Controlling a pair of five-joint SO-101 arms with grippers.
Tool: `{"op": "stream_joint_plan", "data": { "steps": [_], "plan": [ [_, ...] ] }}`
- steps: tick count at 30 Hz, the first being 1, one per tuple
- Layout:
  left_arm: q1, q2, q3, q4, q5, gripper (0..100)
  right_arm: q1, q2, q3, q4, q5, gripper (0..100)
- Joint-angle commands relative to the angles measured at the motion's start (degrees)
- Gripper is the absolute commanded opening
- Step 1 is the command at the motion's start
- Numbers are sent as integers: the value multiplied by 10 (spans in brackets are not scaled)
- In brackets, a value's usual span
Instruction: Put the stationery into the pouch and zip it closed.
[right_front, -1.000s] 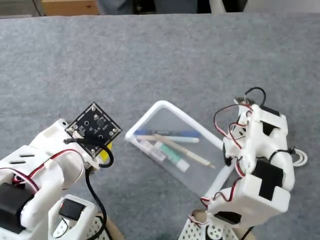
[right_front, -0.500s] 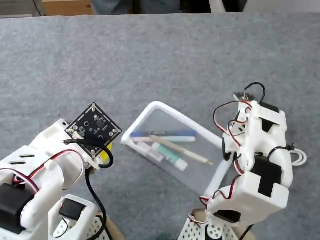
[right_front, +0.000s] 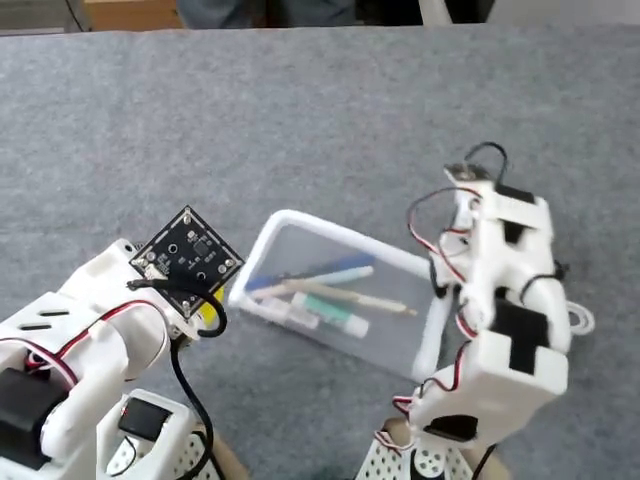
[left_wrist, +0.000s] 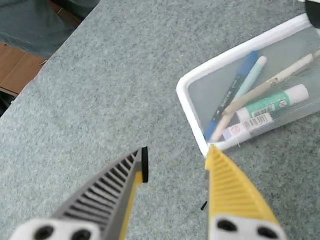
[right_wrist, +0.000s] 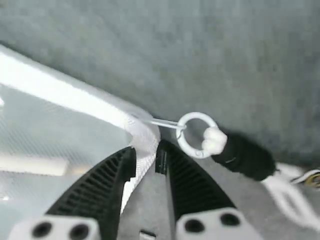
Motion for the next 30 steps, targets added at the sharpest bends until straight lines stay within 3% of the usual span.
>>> {"op": "stream_joint_plan", "data": {
  "steps": [1,10,13,17,23,30],
  "plan": [
    [-2,-1,-22,4,8,209,-78,7,-48,-33,14,13],
    [-2,-1,-22,4,6,209,-196,59,-194,-33,95,13],
    [-2,-1,-22,4,4,210,-210,127,-273,-18,81,14],
    [-2,-1,-22,4,4,214,-207,193,-372,68,32,34],
    [-7,5,-15,-7,4,215,-164,174,-475,158,25,190],
    [-84,11,92,-156,46,215,-106,92,-549,311,-23,191]
  ]
}}
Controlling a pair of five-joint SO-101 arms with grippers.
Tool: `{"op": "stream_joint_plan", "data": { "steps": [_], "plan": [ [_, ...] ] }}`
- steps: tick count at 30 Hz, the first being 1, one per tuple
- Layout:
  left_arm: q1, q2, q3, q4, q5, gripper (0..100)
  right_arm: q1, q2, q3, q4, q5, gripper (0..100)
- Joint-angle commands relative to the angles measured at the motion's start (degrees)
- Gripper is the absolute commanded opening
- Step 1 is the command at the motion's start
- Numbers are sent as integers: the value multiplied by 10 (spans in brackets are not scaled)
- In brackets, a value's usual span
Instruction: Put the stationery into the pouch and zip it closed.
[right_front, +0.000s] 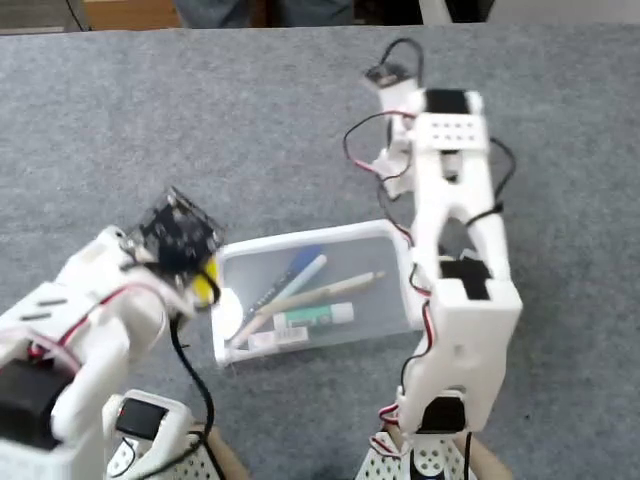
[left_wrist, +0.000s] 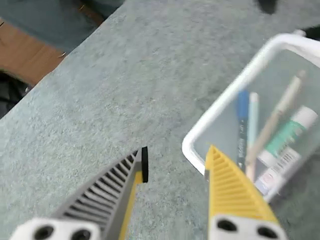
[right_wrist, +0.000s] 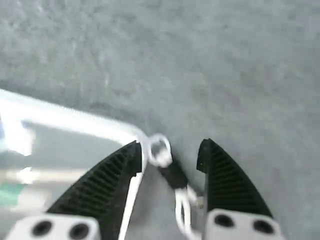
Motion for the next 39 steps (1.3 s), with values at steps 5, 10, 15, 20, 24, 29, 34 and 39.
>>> {"op": "stream_joint_plan", "data": {
  "steps": [5,10,15,20,24,29,34,39],
  "plan": [
    [-52,62,110,-171,21,215,77,-95,80,80,-59,123],
    [-95,175,131,-279,46,215,67,-136,221,80,-56,82],
    [-116,336,80,-337,107,211,27,-202,328,80,-49,82],
    [-102,463,7,-338,131,209,-15,-274,436,81,-48,82],
    [-80,555,-35,-337,128,209,-17,-298,484,81,-44,81],
    [-56,656,-109,-300,128,209,-15,-289,519,81,-40,81],
    [-46,767,-213,-211,128,209,-15,-282,545,81,-23,81],
    [-49,862,-298,-158,132,209,-14,-283,570,81,1,81]
  ]
}}
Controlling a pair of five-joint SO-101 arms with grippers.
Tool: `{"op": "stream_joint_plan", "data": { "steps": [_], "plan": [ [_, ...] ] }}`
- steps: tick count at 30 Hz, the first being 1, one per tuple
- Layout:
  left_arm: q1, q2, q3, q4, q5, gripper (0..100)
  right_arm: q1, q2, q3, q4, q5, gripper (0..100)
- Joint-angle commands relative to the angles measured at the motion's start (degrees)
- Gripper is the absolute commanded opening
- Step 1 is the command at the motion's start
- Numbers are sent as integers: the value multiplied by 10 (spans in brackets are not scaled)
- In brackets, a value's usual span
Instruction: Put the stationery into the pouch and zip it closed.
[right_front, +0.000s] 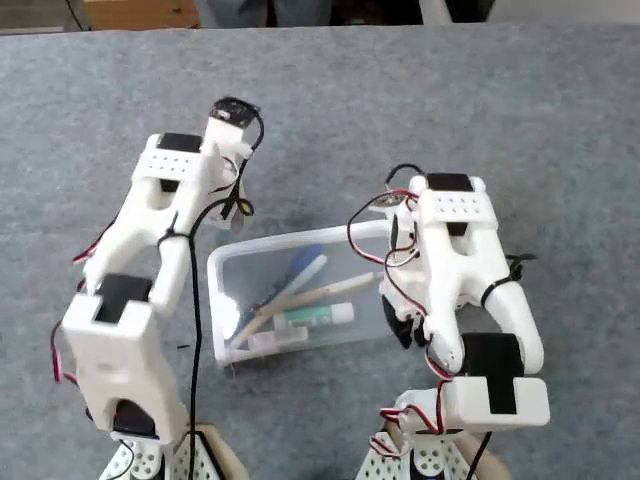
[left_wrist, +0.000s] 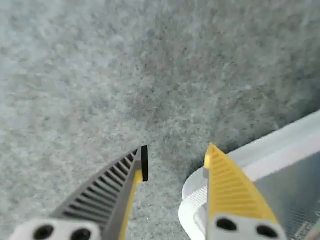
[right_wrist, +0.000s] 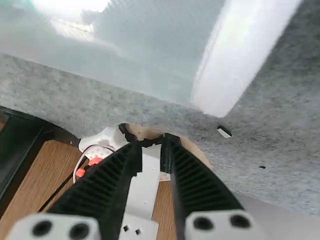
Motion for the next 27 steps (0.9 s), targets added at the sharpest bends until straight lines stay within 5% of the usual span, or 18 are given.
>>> {"op": "stream_joint_plan", "data": {
  "steps": [1,14,27],
  "plan": [
    [2,34,-78,39,4,209,-5,-7,10,8,15,81],
    [14,78,-106,120,-4,209,91,120,-51,-6,43,81],
    [13,77,-104,243,-117,109,126,420,-444,-17,0,81]
  ]
}}
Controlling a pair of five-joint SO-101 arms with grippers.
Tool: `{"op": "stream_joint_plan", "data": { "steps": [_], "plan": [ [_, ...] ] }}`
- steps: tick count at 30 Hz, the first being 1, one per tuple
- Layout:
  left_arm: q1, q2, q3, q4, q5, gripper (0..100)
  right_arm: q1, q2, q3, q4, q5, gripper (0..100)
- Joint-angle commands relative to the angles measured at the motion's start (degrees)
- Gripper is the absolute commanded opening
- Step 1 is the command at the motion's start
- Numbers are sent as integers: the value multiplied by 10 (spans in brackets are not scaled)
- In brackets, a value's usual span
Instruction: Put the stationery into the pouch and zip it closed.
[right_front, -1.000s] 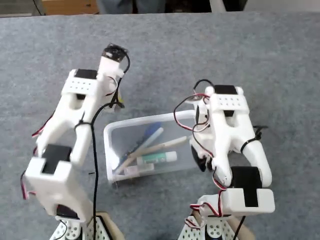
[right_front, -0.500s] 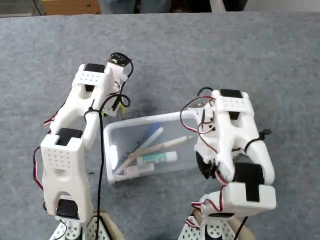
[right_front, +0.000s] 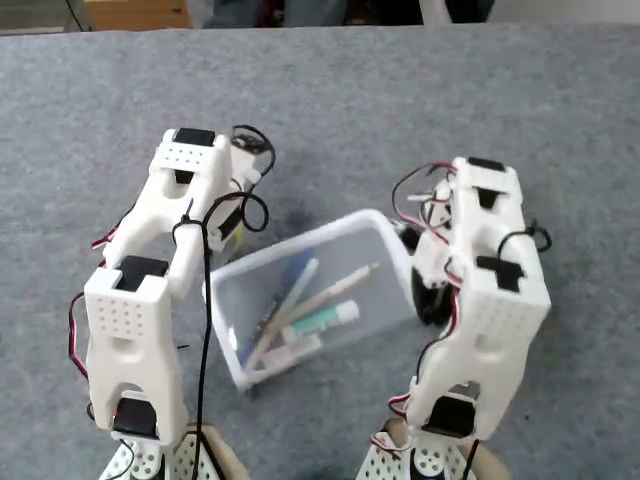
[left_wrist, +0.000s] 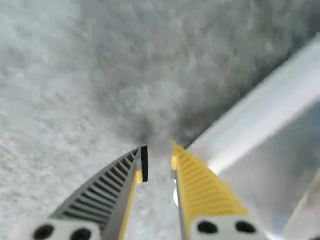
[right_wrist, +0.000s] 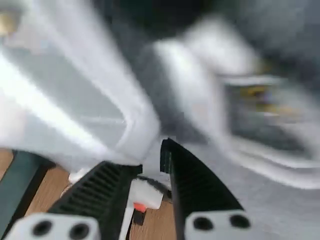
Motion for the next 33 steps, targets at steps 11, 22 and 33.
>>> {"op": "stream_joint_plan", "data": {
  "steps": [11,22,33],
  "plan": [
    [33,-107,74,64,-105,109,-69,184,-426,14,-61,81],
    [54,-387,330,-8,-125,113,-180,205,-596,14,-80,81],
    [-67,-535,332,-142,-10,221,-195,184,-589,18,-80,82]
  ]
}}
